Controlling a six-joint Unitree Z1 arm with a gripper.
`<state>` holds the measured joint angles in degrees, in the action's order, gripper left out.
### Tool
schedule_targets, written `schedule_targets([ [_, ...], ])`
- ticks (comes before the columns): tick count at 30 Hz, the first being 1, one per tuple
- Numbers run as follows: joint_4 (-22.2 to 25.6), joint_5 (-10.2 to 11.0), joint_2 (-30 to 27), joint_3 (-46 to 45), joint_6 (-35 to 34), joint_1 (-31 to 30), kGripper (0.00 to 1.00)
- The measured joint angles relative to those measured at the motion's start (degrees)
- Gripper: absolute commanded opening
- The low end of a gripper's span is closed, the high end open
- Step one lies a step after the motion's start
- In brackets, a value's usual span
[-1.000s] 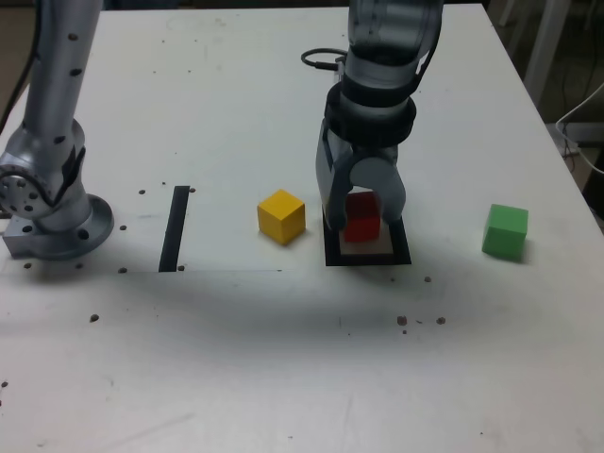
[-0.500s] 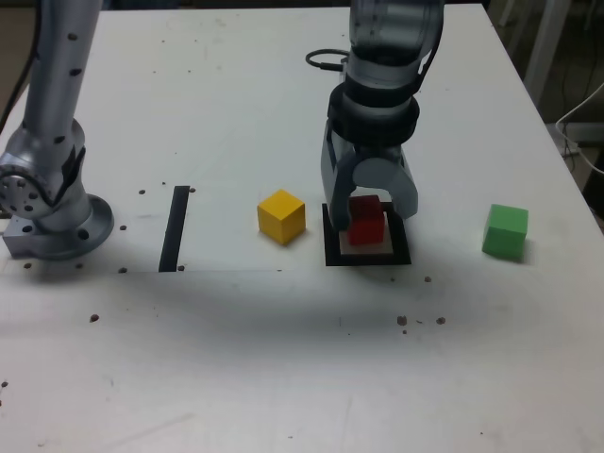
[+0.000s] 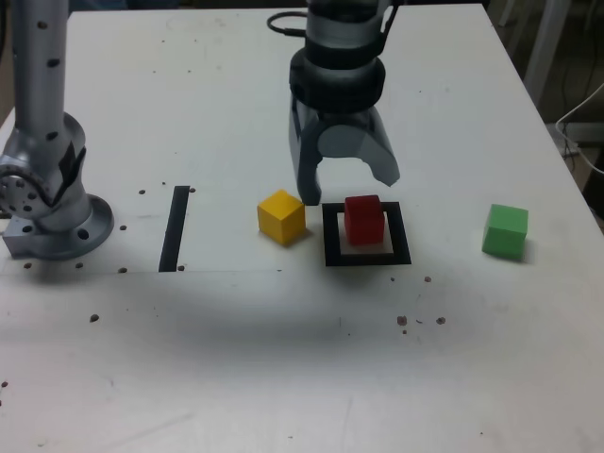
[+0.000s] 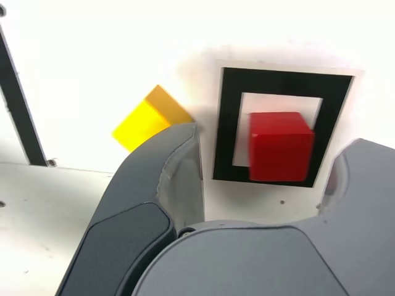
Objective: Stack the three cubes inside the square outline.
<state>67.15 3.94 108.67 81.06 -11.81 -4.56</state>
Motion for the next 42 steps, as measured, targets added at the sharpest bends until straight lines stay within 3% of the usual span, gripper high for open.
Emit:
schedule_targets([
  [13,0.3,0.1,-1.7,-0.5,0.3,-0.5,1.00],
  [30,9.1,-1.6,-6.9,-5.0,-19.5,-0.4,1.00],
  [37,6.5,-4.9,-7.3,-8.4,-26.4,1.7,1.00],
  [42,0.4,-10.2,-7.3,-12.3,-27.8,3.6,0.99],
])
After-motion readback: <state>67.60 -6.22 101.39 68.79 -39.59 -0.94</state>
